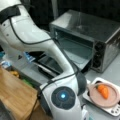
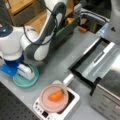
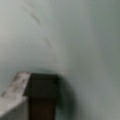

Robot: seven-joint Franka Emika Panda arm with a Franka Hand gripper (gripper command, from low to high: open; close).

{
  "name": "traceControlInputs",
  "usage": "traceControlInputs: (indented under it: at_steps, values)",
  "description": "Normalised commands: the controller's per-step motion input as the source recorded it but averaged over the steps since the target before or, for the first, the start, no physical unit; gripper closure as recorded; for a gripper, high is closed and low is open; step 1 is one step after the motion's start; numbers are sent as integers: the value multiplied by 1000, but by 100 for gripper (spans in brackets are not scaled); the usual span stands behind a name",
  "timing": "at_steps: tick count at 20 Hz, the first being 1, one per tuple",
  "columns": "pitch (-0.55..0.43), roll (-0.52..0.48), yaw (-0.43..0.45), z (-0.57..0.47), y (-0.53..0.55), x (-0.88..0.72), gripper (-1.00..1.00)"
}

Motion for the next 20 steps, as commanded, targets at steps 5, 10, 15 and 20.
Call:
traceControlInputs:
  at_steps: [5, 10, 15, 20]
  values:
    - [7, 230, -90, -27, 63, 20, 100]
    - [50, 332, -64, 75, 105, 46, 100]
    - [65, 379, -39, 164, 75, 61, 100]
    - [51, 358, -13, 144, -66, 64, 100]
